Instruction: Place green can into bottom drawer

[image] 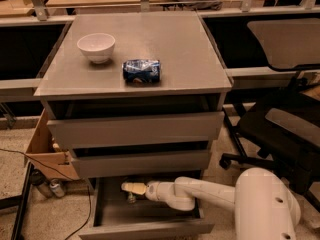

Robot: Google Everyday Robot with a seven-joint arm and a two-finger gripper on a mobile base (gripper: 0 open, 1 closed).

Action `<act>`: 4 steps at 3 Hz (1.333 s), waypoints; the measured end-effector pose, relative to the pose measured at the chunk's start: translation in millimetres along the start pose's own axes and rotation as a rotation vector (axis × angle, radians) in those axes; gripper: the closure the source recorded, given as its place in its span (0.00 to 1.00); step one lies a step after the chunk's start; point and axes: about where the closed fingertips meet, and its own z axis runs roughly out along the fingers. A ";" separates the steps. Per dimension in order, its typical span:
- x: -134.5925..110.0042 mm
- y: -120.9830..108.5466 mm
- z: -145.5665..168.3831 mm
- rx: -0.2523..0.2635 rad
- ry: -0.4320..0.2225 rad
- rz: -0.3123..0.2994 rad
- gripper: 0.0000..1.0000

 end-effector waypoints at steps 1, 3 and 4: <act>-3.0 4.1 -9.0 -0.002 -0.017 -0.020 0.00; -9.7 29.0 -46.1 -0.041 -0.009 -0.086 0.00; -9.7 29.0 -46.1 -0.041 -0.009 -0.086 0.00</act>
Offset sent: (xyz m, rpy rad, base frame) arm -0.0069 -0.0329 0.0463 0.0084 -0.0997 0.0065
